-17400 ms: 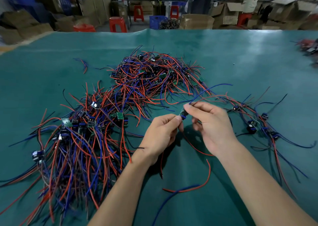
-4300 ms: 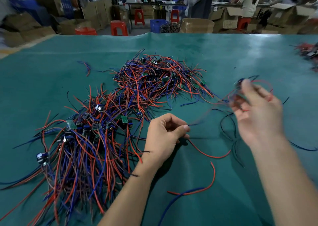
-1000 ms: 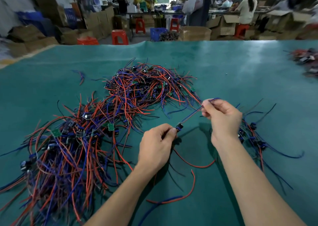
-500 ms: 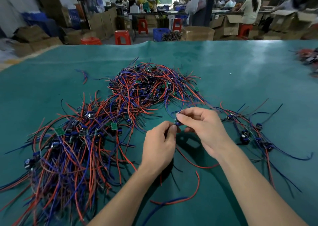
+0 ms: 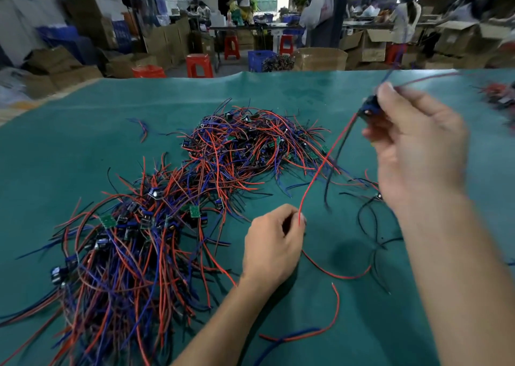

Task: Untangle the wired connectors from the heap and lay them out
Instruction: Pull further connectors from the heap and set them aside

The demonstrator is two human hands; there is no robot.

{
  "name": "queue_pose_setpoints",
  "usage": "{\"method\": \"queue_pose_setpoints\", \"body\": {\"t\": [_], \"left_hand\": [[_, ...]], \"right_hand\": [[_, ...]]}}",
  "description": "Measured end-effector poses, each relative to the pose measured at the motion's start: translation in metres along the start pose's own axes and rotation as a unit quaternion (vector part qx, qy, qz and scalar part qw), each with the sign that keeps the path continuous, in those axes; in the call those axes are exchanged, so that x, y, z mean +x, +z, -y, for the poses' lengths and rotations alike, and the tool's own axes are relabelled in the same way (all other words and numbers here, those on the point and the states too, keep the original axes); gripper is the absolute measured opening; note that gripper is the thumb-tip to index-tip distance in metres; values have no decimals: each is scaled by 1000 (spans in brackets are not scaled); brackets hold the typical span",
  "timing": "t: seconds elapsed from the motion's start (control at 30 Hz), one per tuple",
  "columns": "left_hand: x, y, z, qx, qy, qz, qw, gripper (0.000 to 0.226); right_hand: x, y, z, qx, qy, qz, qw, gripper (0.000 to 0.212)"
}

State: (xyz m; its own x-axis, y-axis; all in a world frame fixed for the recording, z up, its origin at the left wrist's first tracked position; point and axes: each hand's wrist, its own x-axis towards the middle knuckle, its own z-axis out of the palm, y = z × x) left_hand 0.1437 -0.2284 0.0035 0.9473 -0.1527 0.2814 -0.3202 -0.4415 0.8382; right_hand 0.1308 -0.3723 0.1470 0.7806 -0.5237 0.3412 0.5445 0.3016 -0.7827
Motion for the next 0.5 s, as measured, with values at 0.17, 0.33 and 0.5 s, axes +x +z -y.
{"method": "queue_pose_setpoints", "body": {"t": [0.17,0.33,0.5], "left_hand": [[1,-1,-2,7,15,-4,1000,25],[1,-2,-1,-12,1,-7,1000,19],[1,1,4,16,3,-10,1000,21]], "right_hand": [[-11,100,-49,-148,108,222,958,20],[19,116,-108,-471,144,350,797,29],[79,70,-141,-705,88,241,662,43]]}}
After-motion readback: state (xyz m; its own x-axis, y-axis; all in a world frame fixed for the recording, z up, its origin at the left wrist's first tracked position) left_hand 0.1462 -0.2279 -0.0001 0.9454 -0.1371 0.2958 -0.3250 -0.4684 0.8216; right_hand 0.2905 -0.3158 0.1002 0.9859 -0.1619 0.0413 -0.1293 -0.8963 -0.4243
